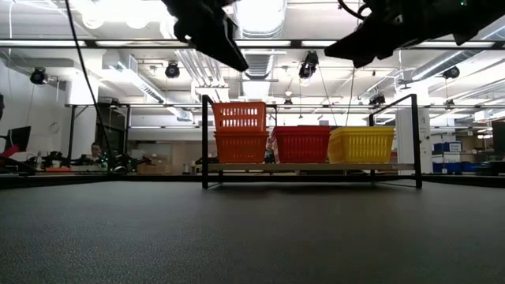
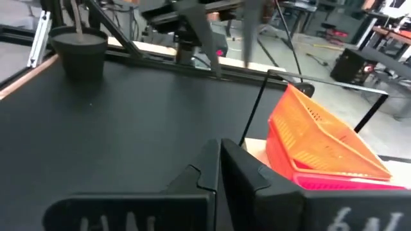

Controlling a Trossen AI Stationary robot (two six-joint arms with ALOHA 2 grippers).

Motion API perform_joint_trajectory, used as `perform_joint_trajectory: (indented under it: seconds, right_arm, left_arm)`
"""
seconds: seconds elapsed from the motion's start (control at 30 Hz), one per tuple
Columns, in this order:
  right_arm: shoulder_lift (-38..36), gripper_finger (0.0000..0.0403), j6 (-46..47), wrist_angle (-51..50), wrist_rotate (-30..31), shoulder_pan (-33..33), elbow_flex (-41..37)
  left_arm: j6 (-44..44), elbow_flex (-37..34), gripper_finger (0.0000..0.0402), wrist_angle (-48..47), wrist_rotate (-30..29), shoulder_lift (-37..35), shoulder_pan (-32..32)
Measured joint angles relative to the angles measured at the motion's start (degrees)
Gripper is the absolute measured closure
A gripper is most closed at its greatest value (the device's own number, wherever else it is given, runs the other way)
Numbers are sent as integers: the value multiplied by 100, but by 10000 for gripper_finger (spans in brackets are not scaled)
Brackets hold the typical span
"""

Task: Stack baskets on shelf by color
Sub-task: Stack the orange basket on top of the orange basket on the shelf

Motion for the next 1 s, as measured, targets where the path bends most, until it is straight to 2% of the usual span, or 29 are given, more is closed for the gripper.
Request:
perform_joint_trajectory:
  seconds: [0.2, 0.33, 0.5, 0.7, 0.93, 1.0]
  right_arm:
    - [101, 394, 80, -11, 12, -4, -78]
    - [149, 394, 96, -16, 12, -4, -78]
    - [161, 394, 38, -19, 14, -4, -78]
    - [162, 394, 38, -89, 16, -4, -78]
    - [166, 394, 39, -130, 18, -4, -78]
    - [170, 394, 40, -126, 18, -4, -78]
  left_arm:
    - [490, 416, 218, -232, 192, 422, 533]
    - [934, 434, 195, -16, 196, 428, 685]
    - [1012, 340, 192, 313, 312, 427, 1028]
    - [861, -20, 192, 874, 917, 430, 1378]
    - [859, -178, 214, 1212, 975, 807, 1439]
    - [863, -134, 224, 1200, 834, 945, 1439]
